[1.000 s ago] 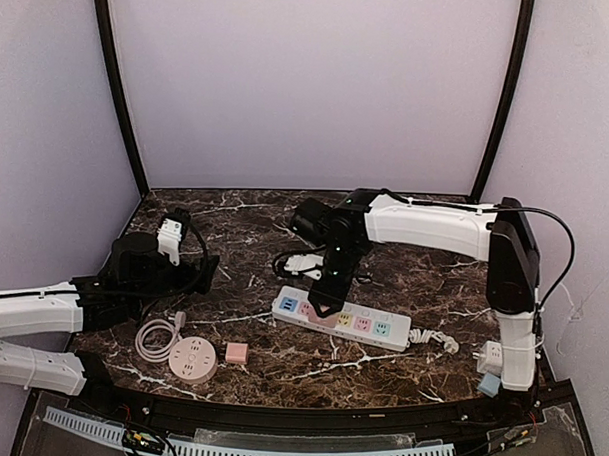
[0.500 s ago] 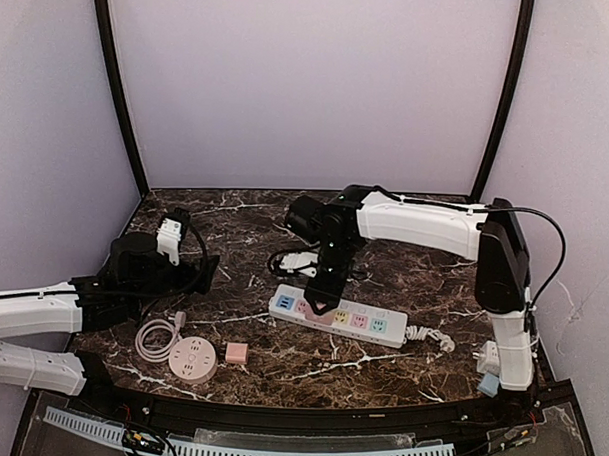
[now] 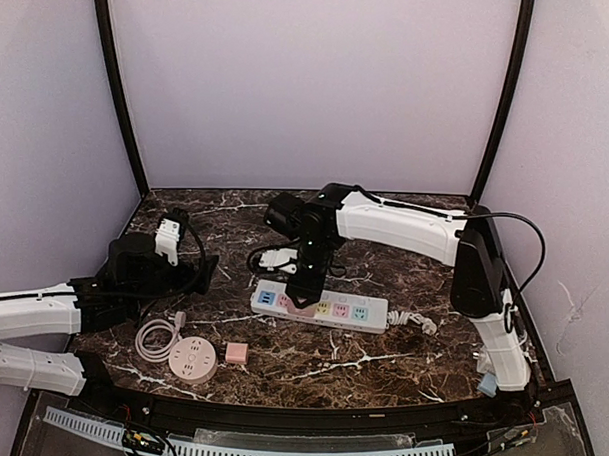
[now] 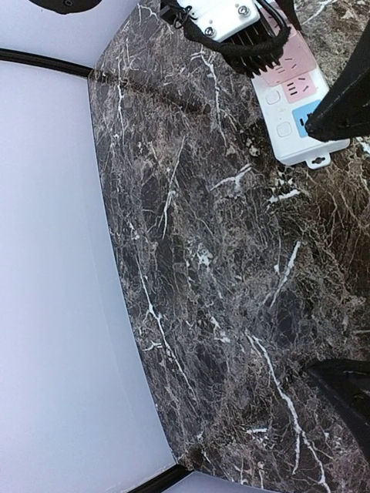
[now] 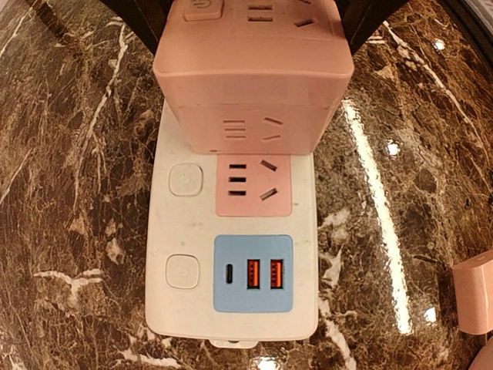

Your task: Insert the plug

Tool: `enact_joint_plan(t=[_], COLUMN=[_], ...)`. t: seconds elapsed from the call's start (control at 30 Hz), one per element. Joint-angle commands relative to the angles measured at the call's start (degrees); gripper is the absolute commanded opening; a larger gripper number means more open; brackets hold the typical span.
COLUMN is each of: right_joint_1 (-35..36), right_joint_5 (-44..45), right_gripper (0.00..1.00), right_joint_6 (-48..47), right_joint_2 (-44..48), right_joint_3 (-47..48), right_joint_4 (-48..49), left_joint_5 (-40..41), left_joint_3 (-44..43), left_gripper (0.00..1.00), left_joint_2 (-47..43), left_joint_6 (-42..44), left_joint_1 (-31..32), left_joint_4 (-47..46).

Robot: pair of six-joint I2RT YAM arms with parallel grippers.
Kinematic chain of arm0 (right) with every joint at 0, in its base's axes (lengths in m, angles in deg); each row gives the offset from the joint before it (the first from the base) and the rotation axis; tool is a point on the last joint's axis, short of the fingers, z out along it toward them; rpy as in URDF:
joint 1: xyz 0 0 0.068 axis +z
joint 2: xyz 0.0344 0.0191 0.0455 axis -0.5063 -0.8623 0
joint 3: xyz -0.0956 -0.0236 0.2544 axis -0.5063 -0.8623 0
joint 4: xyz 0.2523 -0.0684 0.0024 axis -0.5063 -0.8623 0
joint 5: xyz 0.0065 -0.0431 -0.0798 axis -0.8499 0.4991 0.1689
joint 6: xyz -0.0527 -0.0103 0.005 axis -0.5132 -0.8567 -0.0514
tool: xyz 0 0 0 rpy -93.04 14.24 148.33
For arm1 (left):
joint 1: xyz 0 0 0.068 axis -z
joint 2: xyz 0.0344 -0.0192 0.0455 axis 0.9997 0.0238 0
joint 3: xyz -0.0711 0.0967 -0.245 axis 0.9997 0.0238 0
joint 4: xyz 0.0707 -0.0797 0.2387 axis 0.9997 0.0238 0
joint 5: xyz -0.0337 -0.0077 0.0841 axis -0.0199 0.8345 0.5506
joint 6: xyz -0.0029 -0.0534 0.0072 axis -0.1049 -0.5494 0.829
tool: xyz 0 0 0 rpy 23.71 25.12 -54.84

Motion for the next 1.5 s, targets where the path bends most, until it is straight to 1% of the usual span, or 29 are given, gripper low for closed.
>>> enact_joint_plan(t=[0.0, 0.07, 0.1, 0.17, 0.23, 0.27, 0.3, 0.33, 0.5, 0.63, 0.7, 0.73, 0.8, 0.97, 1.0, 1.07, 1.13, 1.2, 1.3, 1.37, 1.47], right_joint_1=[0.8, 0.8, 0.8, 0.8, 0.8, 0.8, 0.8, 0.8, 0.8, 0.9, 0.9, 0.8, 0.6, -1.6, -2.1, -2.8, -3.5, -4.4, -5.9, -7.6, -9.6], right_joint_5=[1.9, 2.2, 2.5, 3.1, 3.7, 3.9, 4.3, 4.7, 6.2, 9.0, 11.7, 14.5, 18.9, 24.9, 26.6, 29.8, 31.1, 30.5, 30.9, 30.1, 27.7], right_gripper=[0.18, 0.34, 0.45, 0.62, 0.72, 0.83, 0.96, 0.98, 0.99, 0.99, 0.99, 0.99, 0.99, 0.99, 0.99, 0.99, 0.99, 0.99, 0.99, 0.99, 0.99], right_joint_6=[0.1, 0.8, 1.2, 1.7, 2.1, 2.3, 2.6, 3.1, 7.4, 13.8, 19.0, 21.9, 28.8, 44.8, 49.4, 59.7, 70.3, 79.8, 94.4, 97.8, 104.6], right_joint_2=[-4.3, -2.7, -1.7, 0.7, 3.2, 4.3, 5.8, 7.1, 14.7, 22.2, 26.6, 28.4, 31.4, 40.4, 42.8, 46.3, 48.5, 49.8, 49.7, 51.4, 56.0], right_joint_3=[-1.1, -3.6, -5.0, -7.9, -10.2, -11.1, -11.8, -12.7, -18.1, -25.0, -29.7, -31.6, -34.4, -39.3, -40.6, -42.1, -43.7, -45.5, -46.3, -47.8, -53.6], right_joint_4=[6.9, 8.0, 8.8, 10.9, 12.9, 13.8, 14.5, 15.1, 18.5, 23.1, 25.9, 26.7, 26.2, 20.7, 20.0, 15.8, 10.0, 3.6, -10.1, -11.9, -11.6], left_joint_5=[0.4, 0.1, 0.0, -0.2, -0.4, -0.5, -0.5, -0.6, -1.7, -2.8, -3.8, -4.2, -6.0, -9.7, -10.1, -10.9, -11.5, -11.8, -12.5, -12.9, -13.1], left_joint_3=[1.1, 1.1, 1.1, 1.1, 0.9, 0.9, 1.0, 1.1, 1.2, 1.2, 1.1, 1.1, 1.0, 0.9, 0.8, 0.6, 0.4, 0.4, 0.3, 0.2, -0.1], left_gripper=[0.99, 0.99, 0.99, 0.99, 0.99, 0.99, 0.99, 0.99, 0.99, 0.99, 0.99, 0.99, 0.99, 0.99, 0.99, 0.99, 0.99, 0.99, 0.99, 0.99, 0.99], left_joint_2=[-1.4, -1.4, -1.3, -1.1, -1.0, -1.0, -1.0, -1.0, -0.6, 0.3, 0.7, 0.8, 1.0, 1.3, 1.3, 1.4, 1.6, 1.7, 1.9, 1.9, 1.9], left_joint_6=[0.1, 0.1, 0.1, 0.1, 0.0, 0.0, 0.0, 0.1, 0.6, 0.8, 1.0, 1.1, 1.2, 1.2, 1.1, 1.1, 1.0, 0.9, 0.6, 0.3, 0.2], left_joint_1=[-0.3, -0.3, -0.3, -0.3, -0.4, -0.3, -0.3, -0.3, -0.3, -0.3, -0.3, -0.3, -0.3, -0.4, -0.3, -0.3, -0.3, -0.3, -0.3, -0.3, -0.3], left_joint_4=[-0.7, -0.8, -0.9, -1.0, -0.9, -0.9, -1.0, -1.1, -2.1, -2.7, -2.9, -3.0, -3.3, -4.0, -3.9, -3.6, -3.4, -3.5, -3.6, -3.4, -2.9])
